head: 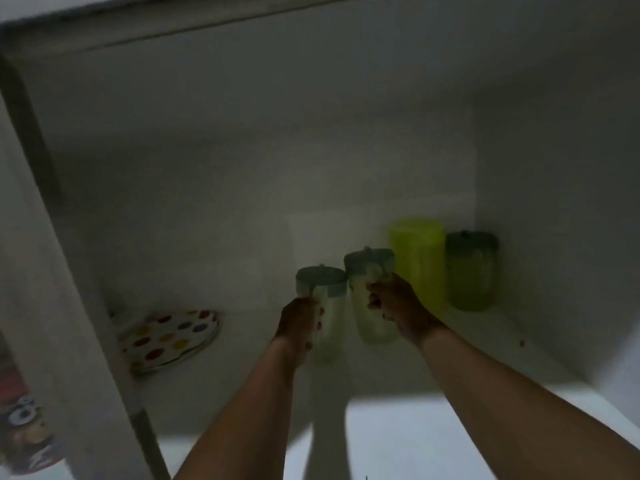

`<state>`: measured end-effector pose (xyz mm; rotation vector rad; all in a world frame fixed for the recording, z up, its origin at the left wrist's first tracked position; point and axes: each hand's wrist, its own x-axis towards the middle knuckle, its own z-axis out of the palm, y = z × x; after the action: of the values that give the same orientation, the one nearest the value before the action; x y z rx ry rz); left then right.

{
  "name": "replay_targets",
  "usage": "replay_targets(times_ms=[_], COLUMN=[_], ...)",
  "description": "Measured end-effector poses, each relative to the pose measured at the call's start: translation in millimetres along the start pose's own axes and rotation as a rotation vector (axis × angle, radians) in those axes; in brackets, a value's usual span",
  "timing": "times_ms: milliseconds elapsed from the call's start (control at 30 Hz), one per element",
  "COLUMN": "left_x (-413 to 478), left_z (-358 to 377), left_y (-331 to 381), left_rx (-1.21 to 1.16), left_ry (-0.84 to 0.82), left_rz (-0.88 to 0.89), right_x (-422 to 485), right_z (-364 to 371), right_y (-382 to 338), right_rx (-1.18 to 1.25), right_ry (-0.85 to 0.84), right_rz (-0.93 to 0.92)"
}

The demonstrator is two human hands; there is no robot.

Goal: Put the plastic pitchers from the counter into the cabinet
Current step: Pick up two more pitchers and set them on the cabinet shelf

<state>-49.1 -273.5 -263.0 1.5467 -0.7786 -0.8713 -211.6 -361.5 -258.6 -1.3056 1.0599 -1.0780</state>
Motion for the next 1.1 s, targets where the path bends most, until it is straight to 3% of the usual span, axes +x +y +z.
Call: replay_targets(times_ms=[733,1000,1100], left_x=[123.1,93.3,73.1], left_z=[57.1,34.5,18.4], left_y=[12.6,16.7,19.2], left_rx=[-0.006,0.256,0.334], left_ry=[0.032,0.120,0.107], left_rz=[-0.104,-0.077,-0.059], right_x=[111.1,91.7,81.5], right_z=[-18.6,-13.4,-10.7], right_y=[28.0,19.1,19.6], right_rx=[-0.397,-0.604,-0.680], right_ry=[-0.003,-0.052,0.042], right_rz=[0.025,0.207,0.217])
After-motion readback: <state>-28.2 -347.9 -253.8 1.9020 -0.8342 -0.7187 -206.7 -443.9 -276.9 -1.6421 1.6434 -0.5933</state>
